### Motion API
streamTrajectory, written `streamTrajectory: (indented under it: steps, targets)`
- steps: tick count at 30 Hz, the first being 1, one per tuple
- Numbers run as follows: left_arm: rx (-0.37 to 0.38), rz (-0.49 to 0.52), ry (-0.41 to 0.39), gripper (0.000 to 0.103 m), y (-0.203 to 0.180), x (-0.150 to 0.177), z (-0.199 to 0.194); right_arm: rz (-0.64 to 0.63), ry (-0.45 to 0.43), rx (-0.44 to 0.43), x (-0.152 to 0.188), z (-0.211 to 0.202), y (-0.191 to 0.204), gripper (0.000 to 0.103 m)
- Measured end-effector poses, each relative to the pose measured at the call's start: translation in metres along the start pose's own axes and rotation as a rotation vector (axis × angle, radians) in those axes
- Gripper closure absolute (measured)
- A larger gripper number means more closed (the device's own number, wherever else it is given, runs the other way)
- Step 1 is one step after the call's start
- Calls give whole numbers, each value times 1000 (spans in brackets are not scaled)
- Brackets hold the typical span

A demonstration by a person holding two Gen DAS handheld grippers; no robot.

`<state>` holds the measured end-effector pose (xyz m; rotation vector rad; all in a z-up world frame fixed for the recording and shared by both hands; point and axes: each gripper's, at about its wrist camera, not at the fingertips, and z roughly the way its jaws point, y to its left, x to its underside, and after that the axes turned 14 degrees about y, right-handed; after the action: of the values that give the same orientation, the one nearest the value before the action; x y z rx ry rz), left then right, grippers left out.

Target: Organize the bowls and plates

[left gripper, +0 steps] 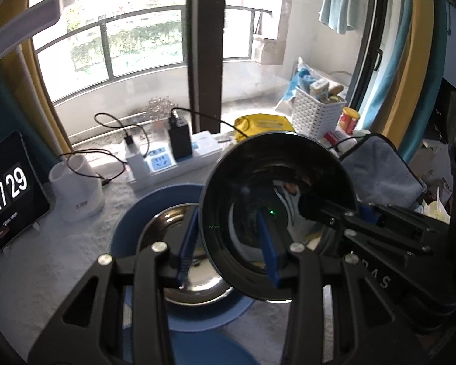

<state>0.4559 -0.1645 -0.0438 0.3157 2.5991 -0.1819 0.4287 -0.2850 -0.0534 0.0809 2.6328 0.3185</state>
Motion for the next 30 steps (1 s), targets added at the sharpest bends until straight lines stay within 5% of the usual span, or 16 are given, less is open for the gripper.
streamTrajectory:
  steps: [30]
  targets:
    - [-30, -102, 37, 63, 84, 21, 7, -93, 74, -32, 3, 46, 81, 79]
